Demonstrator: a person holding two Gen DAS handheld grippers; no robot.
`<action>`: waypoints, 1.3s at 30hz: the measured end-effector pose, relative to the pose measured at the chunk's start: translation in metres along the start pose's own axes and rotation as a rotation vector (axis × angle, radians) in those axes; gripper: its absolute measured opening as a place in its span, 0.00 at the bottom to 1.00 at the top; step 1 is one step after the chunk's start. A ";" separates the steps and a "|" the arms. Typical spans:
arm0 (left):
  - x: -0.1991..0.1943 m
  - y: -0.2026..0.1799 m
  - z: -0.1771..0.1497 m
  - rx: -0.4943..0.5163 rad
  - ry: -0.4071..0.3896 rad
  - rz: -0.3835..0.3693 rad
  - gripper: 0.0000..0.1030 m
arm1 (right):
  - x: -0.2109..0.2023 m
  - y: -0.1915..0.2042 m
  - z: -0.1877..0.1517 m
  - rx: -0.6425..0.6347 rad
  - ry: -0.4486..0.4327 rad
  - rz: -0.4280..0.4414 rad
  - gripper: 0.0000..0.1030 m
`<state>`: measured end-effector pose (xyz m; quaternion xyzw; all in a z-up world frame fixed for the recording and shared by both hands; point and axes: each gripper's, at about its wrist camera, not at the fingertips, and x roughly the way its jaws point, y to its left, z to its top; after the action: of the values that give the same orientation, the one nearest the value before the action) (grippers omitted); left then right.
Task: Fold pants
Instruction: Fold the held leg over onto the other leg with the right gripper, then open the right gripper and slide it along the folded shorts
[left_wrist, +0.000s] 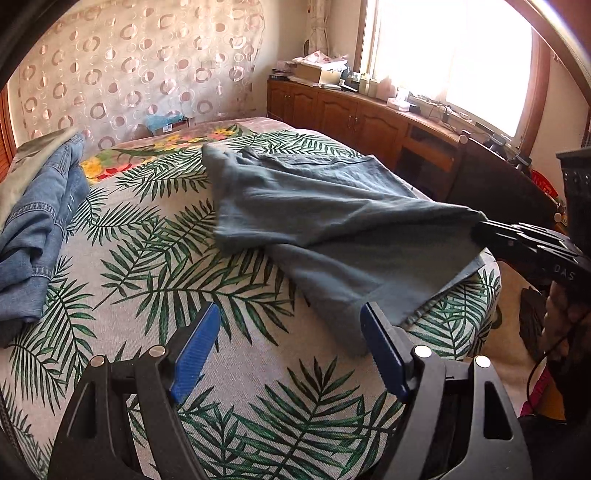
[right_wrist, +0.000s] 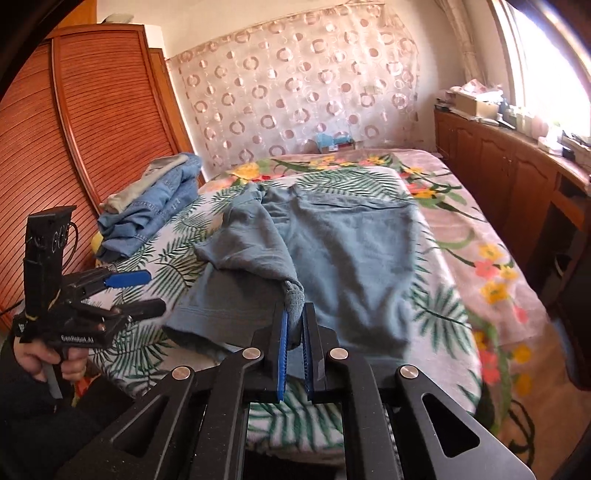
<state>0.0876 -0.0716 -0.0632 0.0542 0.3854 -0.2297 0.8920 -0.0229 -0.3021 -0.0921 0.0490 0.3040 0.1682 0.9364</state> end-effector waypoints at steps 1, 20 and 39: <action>0.000 -0.001 0.001 0.001 0.000 -0.001 0.77 | -0.003 -0.004 -0.002 0.005 0.002 -0.012 0.07; 0.006 -0.002 0.007 -0.002 0.000 0.013 0.77 | 0.005 -0.013 -0.010 0.034 0.084 -0.132 0.07; 0.001 0.021 0.004 -0.059 -0.020 0.057 0.77 | -0.003 -0.007 0.014 -0.008 0.022 -0.143 0.23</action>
<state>0.1002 -0.0542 -0.0627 0.0365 0.3816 -0.1932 0.9032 -0.0148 -0.3099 -0.0806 0.0216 0.3161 0.1024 0.9429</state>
